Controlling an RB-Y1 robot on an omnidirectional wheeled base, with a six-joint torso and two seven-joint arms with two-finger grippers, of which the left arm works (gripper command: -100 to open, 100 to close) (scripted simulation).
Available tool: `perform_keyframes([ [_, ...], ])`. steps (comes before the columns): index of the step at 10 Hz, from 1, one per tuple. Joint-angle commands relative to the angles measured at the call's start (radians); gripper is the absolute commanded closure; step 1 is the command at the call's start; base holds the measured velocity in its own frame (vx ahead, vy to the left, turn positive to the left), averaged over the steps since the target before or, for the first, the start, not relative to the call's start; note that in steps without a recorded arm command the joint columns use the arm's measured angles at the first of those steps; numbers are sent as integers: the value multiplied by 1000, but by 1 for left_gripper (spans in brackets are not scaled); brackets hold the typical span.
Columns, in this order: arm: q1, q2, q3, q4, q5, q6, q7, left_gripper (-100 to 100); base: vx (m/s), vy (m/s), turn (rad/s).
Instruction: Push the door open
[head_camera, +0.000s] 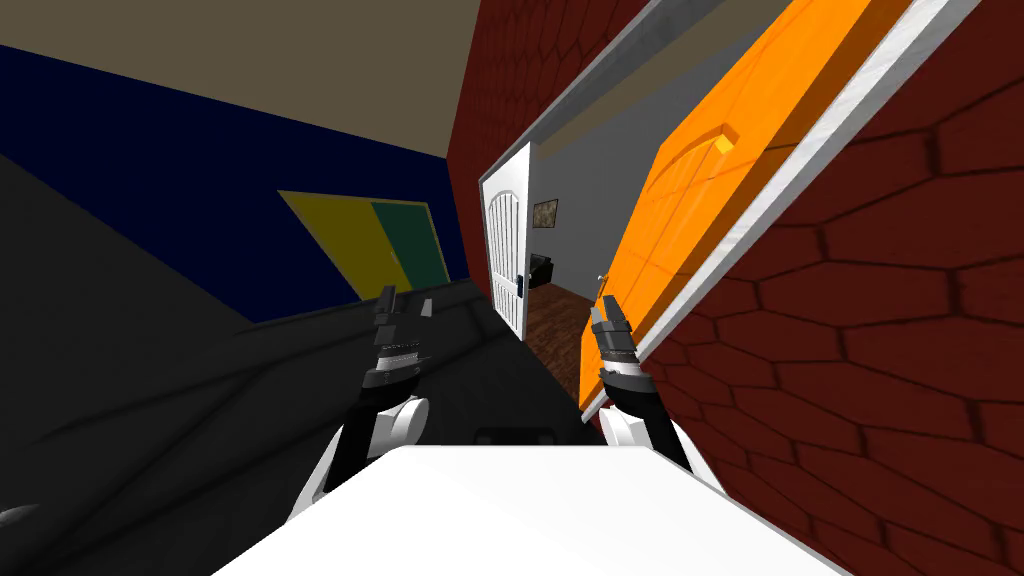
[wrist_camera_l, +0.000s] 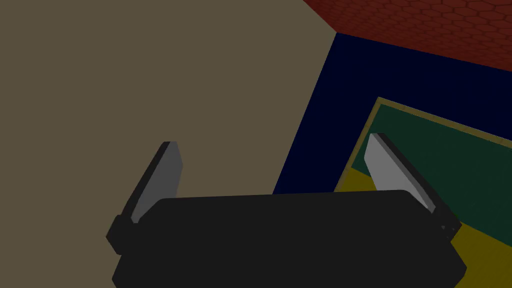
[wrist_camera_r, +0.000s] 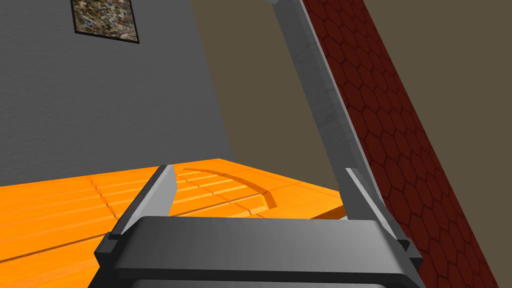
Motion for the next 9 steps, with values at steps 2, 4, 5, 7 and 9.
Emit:
perform_keyframes([
  [2, -14, 20, -36, 43, 23, 2, -34, -100, 197, 36, -83],
  [4, -28, 35, -71, 84, 46, 4, -68, -100, 198, 107, -88],
  [5, -33, 40, -83, 99, 55, 5, -80, -100, 186, 56, -79],
  [7, -45, 50, -115, 137, 75, 7, -110, -100, 158, 77, -74],
  [9, -59, 60, -148, 176, 97, 9, -142, -100, 199, 85, -87],
])
